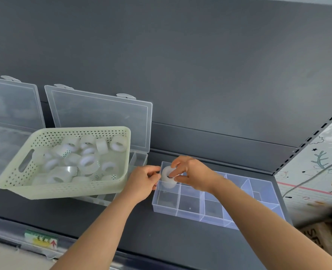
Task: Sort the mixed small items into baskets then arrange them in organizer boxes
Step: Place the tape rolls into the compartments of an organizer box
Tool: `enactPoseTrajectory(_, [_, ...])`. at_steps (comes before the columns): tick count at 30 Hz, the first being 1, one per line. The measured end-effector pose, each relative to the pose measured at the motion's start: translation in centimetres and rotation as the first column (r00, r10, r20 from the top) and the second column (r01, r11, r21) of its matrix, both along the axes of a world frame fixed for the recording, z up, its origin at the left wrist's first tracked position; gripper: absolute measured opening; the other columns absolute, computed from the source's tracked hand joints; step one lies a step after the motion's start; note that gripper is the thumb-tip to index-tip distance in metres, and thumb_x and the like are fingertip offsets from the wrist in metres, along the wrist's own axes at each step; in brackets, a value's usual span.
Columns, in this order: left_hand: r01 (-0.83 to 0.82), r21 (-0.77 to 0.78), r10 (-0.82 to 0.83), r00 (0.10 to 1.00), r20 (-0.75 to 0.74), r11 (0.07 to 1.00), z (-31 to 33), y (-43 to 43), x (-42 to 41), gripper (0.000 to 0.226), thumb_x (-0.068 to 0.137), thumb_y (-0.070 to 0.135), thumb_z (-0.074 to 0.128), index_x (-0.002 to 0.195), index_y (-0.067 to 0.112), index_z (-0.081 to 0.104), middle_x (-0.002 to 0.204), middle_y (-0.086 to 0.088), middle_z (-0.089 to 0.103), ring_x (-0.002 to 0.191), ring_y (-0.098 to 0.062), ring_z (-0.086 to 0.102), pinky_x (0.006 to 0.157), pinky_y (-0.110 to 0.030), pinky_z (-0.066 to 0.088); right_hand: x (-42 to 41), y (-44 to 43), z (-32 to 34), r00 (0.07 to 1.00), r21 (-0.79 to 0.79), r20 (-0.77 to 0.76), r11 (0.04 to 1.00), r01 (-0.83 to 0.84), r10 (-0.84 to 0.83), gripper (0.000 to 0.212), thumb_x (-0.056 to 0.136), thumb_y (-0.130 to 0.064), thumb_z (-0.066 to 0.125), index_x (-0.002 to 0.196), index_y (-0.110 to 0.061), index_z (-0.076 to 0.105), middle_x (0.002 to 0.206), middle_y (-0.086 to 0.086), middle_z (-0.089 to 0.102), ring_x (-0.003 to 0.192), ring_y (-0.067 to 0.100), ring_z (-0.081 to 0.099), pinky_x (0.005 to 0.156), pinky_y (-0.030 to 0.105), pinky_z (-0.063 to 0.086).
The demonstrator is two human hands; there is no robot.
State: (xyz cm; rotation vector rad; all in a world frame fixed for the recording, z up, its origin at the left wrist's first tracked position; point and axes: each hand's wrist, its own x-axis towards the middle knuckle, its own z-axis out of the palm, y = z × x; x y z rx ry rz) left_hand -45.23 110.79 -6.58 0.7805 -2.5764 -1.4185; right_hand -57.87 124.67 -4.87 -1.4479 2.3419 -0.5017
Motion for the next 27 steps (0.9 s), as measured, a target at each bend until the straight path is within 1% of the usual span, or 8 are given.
enactPoseTrajectory(5, [0.008, -0.198, -0.009, 1.0, -0.006, 0.98, 1.5, 1.1, 0.9, 0.032, 0.099, 0.02, 0.043, 0.128, 0.013, 0.056, 0.113, -0.003, 0.063, 0.098, -0.017, 0.06, 0.089, -0.031, 0.05, 0.0, 0.9, 0.6, 0.992, -0.24, -0.007, 0.963, 0.124, -0.13, 0.023, 0.091, -0.013, 0.061, 0.113, -0.011, 0.069, 0.116, 0.003, 0.066, 0.104, 0.015, 0.062, 0.096, 0.023, 0.047])
enactPoseTrajectory(10, [-0.045, -0.318, -0.03, 0.974, -0.226, 0.947, 6.7, -0.2, 2.4, 0.03, 0.097, 0.018, 0.048, 0.126, 0.016, 0.058, 0.106, 0.0, 0.062, 0.094, -0.012, 0.057, 0.084, -0.019, 0.043, 0.8, -1.1, 4.1, 0.978, -0.394, 0.035, 0.896, 0.204, -0.208, 0.021, 0.089, -0.009, 0.062, 0.108, -0.01, 0.071, 0.109, 0.001, 0.07, 0.093, 0.009, 0.064, 0.087, 0.009, 0.047])
enactPoseTrajectory(13, [-0.094, -0.369, -0.001, 0.968, -0.249, 0.925, 8.6, -4.7, 4.6, 0.031, 0.095, 0.017, 0.053, 0.125, 0.017, 0.059, 0.109, 0.002, 0.063, 0.097, -0.01, 0.058, 0.09, -0.026, 0.047, 2.4, -4.2, 6.0, 0.987, -0.39, 0.048, 0.907, 0.16, -0.154, 0.023, 0.09, -0.012, 0.062, 0.111, -0.013, 0.07, 0.109, -0.003, 0.069, 0.091, 0.007, 0.063, 0.08, 0.003, 0.043])
enactPoseTrajectory(21, [-0.013, -0.468, 0.082, 0.988, 0.127, 0.884, 6.3, -18.5, 10.4, 0.037, 0.088, 0.019, 0.064, 0.124, 0.024, 0.06, 0.123, 0.004, 0.058, 0.109, -0.014, 0.054, 0.095, -0.031, 0.043, 8.3, -15.4, 5.9, 0.974, -0.131, 0.223, 0.989, 0.074, -0.044, 0.03, 0.089, -0.022, 0.064, 0.118, -0.013, 0.066, 0.116, -0.001, 0.067, 0.101, 0.013, 0.063, 0.089, 0.024, 0.05])
enactPoseTrajectory(23, [0.053, -0.464, 0.027, 0.986, 0.164, 0.884, 5.5, -19.9, 10.7, 0.036, 0.087, 0.022, 0.066, 0.123, 0.026, 0.062, 0.117, 0.007, 0.058, 0.105, -0.012, 0.053, 0.093, -0.03, 0.043, 9.3, -17.6, 5.1, 0.963, -0.066, 0.251, 0.991, 0.116, -0.096, 0.019, 0.089, -0.023, 0.063, 0.105, -0.014, 0.071, 0.102, -0.002, 0.068, 0.088, 0.014, 0.063, 0.076, 0.022, 0.049])
enactPoseTrajectory(24, [0.082, -0.47, -0.004, 0.987, 0.164, 0.879, 5.2, -20.4, 10.7, 0.035, 0.087, 0.024, 0.066, 0.122, 0.026, 0.063, 0.111, 0.01, 0.058, 0.102, -0.011, 0.052, 0.091, -0.028, 0.042, 9.7, -18.4, 4.9, 0.962, -0.039, 0.245, 0.99, 0.136, -0.123, 0.011, 0.089, -0.021, 0.062, 0.085, -0.016, 0.07, 0.084, -0.002, 0.065, 0.072, 0.013, 0.059, 0.065, 0.021, 0.045])
enactPoseTrajectory(25, [0.111, -0.477, -0.036, 0.986, 0.164, 0.872, 5.0, -20.9, 10.6, 0.034, 0.087, 0.025, 0.066, 0.121, 0.027, 0.064, 0.104, 0.013, 0.055, 0.098, -0.009, 0.051, 0.089, -0.027, 0.042, 9.9, -19.1, 4.8, 0.959, -0.024, 0.241, 0.987, 0.159, -0.149, 0.026, 0.088, -0.018, 0.061, 0.063, -0.016, 0.059, 0.065, -0.002, 0.053, 0.056, 0.011, 0.047, 0.056, 0.02, 0.038])
enactPoseTrajectory(27, [0.163, -0.481, -0.095, 0.982, 0.162, 0.861, 4.8, -21.8, 10.4, 0.032, 0.086, 0.026, 0.067, 0.118, 0.028, 0.065, 0.093, 0.018, 0.049, 0.092, -0.007, 0.048, 0.086, -0.026, 0.041, 10.2, -19.9, 4.4, 0.951, -0.024, 0.246, 0.979, 0.202, -0.19, 0.041, 0.085, -0.009, 0.06, 0.05, -0.012, 0.038, 0.052, -0.001, 0.032, 0.046, 0.011, 0.029, 0.049, 0.024, 0.03])
